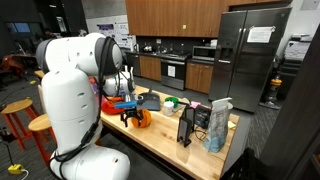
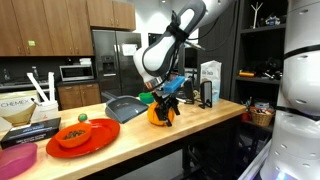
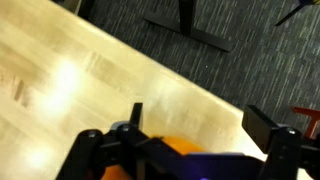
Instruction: Push the basketball onto the dust pan
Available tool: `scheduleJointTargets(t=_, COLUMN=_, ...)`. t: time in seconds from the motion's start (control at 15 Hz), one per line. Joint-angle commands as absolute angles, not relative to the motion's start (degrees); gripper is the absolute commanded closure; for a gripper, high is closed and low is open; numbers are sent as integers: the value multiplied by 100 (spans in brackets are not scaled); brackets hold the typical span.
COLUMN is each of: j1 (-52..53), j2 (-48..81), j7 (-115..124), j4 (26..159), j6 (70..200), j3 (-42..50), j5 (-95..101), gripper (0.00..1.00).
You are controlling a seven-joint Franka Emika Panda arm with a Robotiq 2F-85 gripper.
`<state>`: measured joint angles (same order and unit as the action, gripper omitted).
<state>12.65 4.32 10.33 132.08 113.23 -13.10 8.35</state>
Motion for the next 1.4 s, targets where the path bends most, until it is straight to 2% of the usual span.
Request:
scheduleJointTargets(t=0.0, j1=1258, j2=897, j7=929, j4=12575, j6=11808, j3=-1183, j5=1333, gripper=0)
scheduleJointTargets(t=0.47, j1=1362, j2=1054, j7=1065, j4=12259, j6=13423, j3=-1117, j5=1472, gripper=0)
scheduleJointTargets(t=0.8, j1=1468, j2=942, j7=1795, j4=12504, j6=14386, j3=-981, j5=1966, gripper=0)
scheduleJointTargets(t=1.33, j1=1502, j2=1030, j7=1838, j4=12496, j6=14443, j3=-967, j5=1984, gripper=0)
